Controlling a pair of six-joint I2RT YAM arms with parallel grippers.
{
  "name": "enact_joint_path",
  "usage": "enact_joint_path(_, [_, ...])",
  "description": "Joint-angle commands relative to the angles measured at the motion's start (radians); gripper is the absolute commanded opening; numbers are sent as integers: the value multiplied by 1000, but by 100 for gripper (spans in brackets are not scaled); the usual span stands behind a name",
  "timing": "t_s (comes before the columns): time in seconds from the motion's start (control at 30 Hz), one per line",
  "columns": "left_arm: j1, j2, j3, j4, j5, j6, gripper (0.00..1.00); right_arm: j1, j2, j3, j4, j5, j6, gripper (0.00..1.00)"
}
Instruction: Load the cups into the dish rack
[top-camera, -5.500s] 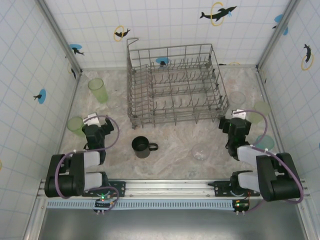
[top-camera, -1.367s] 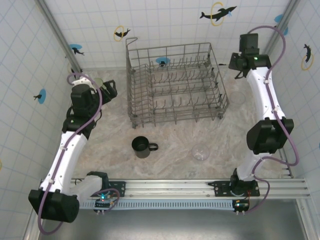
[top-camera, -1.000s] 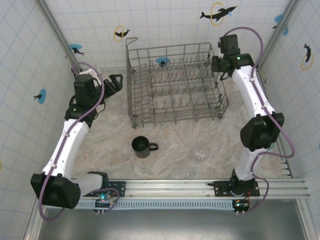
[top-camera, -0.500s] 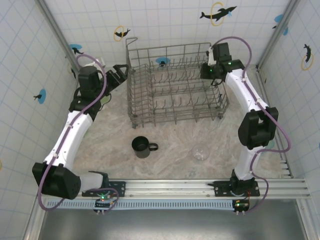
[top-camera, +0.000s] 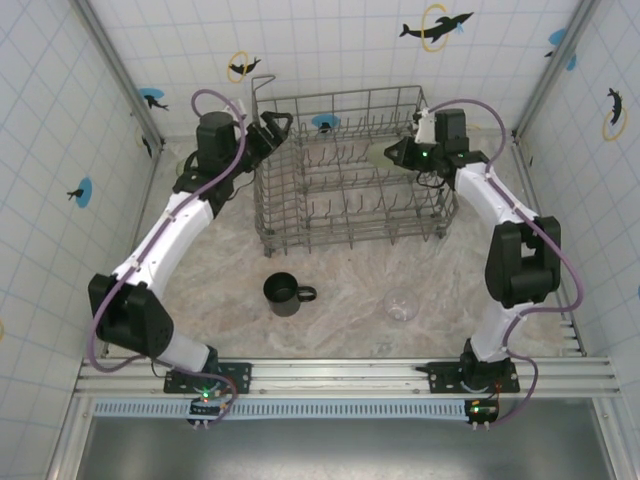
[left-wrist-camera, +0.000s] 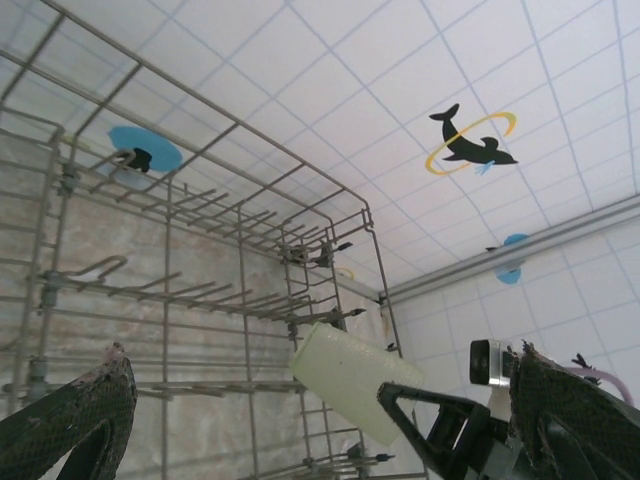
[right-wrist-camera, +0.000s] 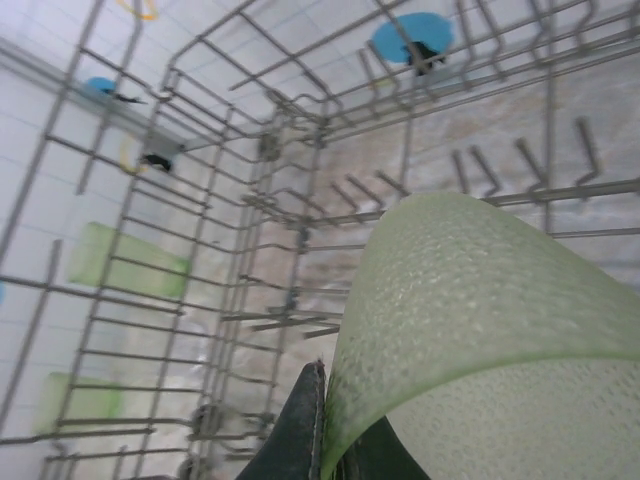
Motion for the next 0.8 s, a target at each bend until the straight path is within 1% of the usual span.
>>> enact_joint_path(0.0, [-15,44,59,43,16,-62,98,-4,-43,-56,308,-161,166,0])
enact_joint_path(0.07, [-19,72,75,66,40,-69,98,-4,-36,-66,364,-183,208,0])
enact_joint_path(0.13, [-20,99,93,67,37,-85,98,-5,-30,-77,414,-203,241,0])
enact_joint_path(0.27, [-21,145,98,96,34,-121,98,-12,-15,-153,685,-261,419,0])
enact_joint_path(0.33, [-27,166,89,117,31,-138,98,-12,-4,-173,771,-269,477,0])
enact_joint_path(0.47, [-26,224,110,162,88,-186,98,-4,17,-194,880,-280,550,0])
enact_joint_path(0.63, [-27,282,121,233,127,-279,98,9,41,-226,1043,-294,663,0])
enact_joint_path(0.77, [-31,321,116,300,178,-355,98,21,52,-246,1118,-295,712,0])
